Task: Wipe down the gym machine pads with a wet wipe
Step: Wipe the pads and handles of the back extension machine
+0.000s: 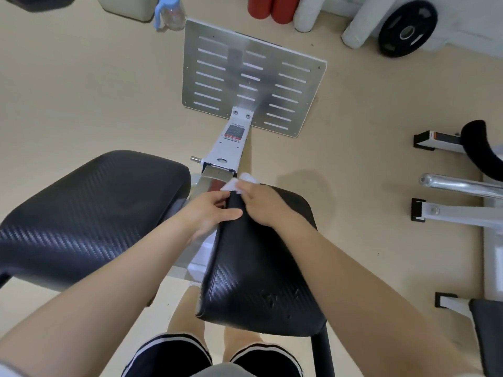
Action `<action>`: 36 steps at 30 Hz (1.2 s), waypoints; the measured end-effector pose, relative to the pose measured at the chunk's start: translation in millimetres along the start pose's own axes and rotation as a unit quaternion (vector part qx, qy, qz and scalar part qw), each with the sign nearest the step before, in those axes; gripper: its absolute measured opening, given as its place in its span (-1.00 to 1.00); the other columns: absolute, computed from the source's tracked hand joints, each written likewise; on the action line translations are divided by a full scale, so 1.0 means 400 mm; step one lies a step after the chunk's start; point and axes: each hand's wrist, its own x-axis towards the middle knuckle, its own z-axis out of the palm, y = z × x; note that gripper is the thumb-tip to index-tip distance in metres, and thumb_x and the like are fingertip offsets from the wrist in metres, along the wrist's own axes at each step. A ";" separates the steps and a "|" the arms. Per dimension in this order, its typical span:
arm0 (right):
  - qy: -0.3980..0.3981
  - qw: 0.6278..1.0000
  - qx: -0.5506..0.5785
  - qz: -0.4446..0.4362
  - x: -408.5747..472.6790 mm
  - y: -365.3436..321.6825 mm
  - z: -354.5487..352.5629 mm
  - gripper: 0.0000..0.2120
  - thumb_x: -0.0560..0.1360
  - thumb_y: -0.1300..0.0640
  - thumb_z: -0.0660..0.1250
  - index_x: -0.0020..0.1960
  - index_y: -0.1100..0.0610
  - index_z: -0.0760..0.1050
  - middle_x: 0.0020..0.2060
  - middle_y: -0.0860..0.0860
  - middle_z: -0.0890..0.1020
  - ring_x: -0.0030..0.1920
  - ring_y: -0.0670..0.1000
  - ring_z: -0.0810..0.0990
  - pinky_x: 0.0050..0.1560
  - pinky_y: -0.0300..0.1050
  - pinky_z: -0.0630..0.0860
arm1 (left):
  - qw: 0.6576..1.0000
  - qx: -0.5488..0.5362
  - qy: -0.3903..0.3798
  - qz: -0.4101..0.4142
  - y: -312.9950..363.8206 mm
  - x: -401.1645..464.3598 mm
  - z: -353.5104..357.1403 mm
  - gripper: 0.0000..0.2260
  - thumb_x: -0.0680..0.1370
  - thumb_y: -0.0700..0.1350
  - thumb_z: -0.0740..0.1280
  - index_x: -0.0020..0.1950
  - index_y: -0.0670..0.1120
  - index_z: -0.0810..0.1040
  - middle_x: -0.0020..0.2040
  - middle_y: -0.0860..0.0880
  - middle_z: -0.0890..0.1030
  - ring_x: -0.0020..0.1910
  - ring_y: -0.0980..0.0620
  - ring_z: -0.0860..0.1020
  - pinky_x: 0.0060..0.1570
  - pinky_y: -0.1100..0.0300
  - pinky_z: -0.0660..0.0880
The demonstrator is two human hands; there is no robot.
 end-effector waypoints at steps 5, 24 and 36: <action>-0.013 0.999 0.001 -0.030 0.003 0.018 -0.007 -0.73 0.58 0.28 0.04 0.21 0.24 0.41 0.17 0.18 0.46 0.06 0.20 0.49 0.12 0.01 0.41 | 1.000 -0.017 0.007 -0.004 0.000 -0.008 0.006 -0.57 0.50 -0.28 0.34 0.36 -0.18 0.40 0.24 -0.12 0.55 0.23 -0.01 0.50 0.10 0.25 0.47; -0.037 0.999 -0.006 -0.033 -0.008 0.004 0.036 -0.59 0.56 0.25 0.01 0.27 -0.10 0.41 0.37 0.09 0.27 0.18 0.19 0.46 0.17 0.05 0.33 | 0.999 0.017 0.013 0.024 0.027 -0.049 0.027 -0.74 0.54 -0.24 0.29 0.21 -0.05 0.51 0.02 0.04 0.62 -0.14 0.29 0.60 -0.26 0.51 0.48; 0.003 0.999 0.040 0.032 -0.083 0.127 -0.032 -0.60 0.57 0.21 -0.02 0.30 -0.08 0.39 0.37 0.12 0.32 0.28 0.19 0.41 0.28 -0.03 0.33 | 0.994 -0.091 0.031 -0.052 -0.026 -0.078 0.013 -0.77 0.55 -0.03 0.20 0.13 -0.04 0.55 0.27 0.00 0.53 0.08 0.15 0.53 0.14 0.22 0.41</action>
